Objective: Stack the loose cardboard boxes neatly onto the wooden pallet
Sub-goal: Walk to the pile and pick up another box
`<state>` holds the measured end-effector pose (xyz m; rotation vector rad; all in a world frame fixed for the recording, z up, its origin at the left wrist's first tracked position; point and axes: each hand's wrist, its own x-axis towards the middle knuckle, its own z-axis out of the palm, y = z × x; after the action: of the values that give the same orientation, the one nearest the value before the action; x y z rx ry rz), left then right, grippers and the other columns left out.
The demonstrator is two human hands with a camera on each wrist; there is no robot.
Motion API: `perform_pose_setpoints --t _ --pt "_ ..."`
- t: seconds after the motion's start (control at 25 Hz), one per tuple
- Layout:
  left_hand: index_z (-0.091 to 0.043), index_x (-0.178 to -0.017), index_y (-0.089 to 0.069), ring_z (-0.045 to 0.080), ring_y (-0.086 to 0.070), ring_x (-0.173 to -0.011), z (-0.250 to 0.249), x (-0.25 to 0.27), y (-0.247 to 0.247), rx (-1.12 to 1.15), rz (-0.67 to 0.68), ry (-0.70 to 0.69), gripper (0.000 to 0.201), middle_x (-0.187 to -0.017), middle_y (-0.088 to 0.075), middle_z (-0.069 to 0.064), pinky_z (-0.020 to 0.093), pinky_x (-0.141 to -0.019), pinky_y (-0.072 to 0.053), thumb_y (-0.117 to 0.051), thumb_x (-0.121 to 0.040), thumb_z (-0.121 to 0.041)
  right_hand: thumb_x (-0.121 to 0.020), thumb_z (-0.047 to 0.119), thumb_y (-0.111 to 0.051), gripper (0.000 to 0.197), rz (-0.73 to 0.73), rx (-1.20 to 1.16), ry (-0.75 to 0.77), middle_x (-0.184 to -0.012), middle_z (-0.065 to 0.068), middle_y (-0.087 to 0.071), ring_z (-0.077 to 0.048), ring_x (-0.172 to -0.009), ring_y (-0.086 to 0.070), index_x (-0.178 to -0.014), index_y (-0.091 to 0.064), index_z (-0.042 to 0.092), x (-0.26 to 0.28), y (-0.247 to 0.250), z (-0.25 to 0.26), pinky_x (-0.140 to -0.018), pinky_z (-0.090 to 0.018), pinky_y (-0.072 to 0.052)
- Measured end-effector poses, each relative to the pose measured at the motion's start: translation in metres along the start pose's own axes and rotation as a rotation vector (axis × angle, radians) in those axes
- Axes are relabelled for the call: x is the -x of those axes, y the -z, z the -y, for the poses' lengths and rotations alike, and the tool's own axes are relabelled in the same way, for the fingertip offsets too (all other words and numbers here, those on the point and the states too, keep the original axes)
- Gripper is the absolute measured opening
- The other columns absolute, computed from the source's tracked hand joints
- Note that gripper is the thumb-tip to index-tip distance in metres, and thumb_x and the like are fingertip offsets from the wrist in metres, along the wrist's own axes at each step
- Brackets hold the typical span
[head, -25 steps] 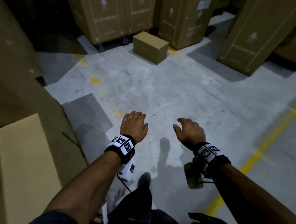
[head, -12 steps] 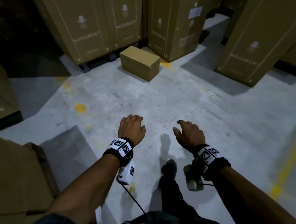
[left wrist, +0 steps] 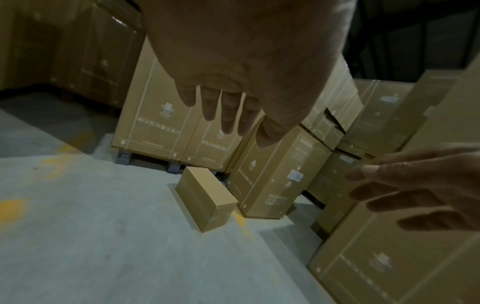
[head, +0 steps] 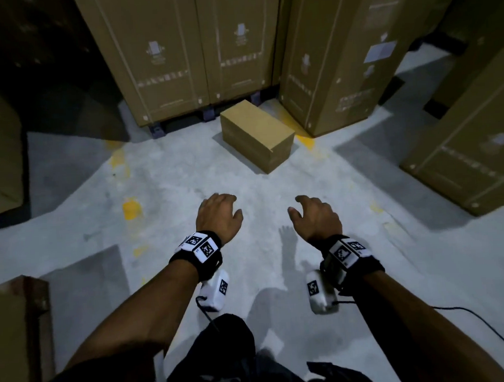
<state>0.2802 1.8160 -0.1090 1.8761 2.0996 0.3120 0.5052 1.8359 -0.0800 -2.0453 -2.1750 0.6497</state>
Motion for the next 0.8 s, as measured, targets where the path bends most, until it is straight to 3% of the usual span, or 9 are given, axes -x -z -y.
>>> perform_pose_setpoints --t 0.28,0.48,0.68,0.8 --pt "-0.009 -0.137 -0.055 0.028 -0.044 -0.136 0.009 -0.235 -0.026 0.148 0.005 0.143 0.045 -0.142 -0.055 0.01 0.037 -0.113 -0.032 -0.055 -0.098 -0.03 -0.102 0.043 -0.048 0.049 0.004 0.076 0.067 -0.138 -0.015 -0.055 -0.039 -0.125 -0.049 -0.144 -0.048 0.018 -0.244 0.02 0.0 -0.095 -0.045 -0.042" --pt "-0.009 -0.138 -0.054 0.027 -0.047 -0.133 0.019 -0.407 -0.004 0.18 0.049 0.203 0.045 -0.141 -0.055 0.012 0.036 -0.111 -0.034 -0.054 -0.098 -0.029 -0.103 0.044 -0.045 0.05 0.068 0.117 0.054 -0.141 -0.014 -0.053 -0.038 -0.127 -0.049 -0.147 -0.045 0.02 -0.423 0.058 0.029 -0.097 -0.045 -0.042" --pt "-0.009 -0.139 -0.053 0.029 -0.049 -0.131 0.02 -0.548 0.024 0.195 0.033 0.26 0.046 -0.141 -0.055 0.013 0.035 -0.108 -0.036 -0.054 -0.098 -0.029 -0.102 0.042 -0.048 0.049 0.08 0.108 0.086 -0.141 -0.016 -0.053 -0.04 -0.127 -0.048 -0.145 -0.046 0.02 -0.574 0.089 0.048 -0.096 -0.047 -0.043" --pt "-0.01 -0.14 -0.052 0.029 -0.049 -0.131 0.028 -0.625 0.007 0.269 0.057 0.394 0.046 -0.142 -0.054 0.011 0.034 -0.106 -0.037 -0.053 -0.098 -0.031 -0.101 0.042 -0.051 0.05 0.117 0.105 0.144 -0.137 -0.02 -0.055 -0.042 -0.125 -0.05 -0.144 -0.049 0.017 -0.68 0.082 0.045 -0.096 -0.048 -0.045"
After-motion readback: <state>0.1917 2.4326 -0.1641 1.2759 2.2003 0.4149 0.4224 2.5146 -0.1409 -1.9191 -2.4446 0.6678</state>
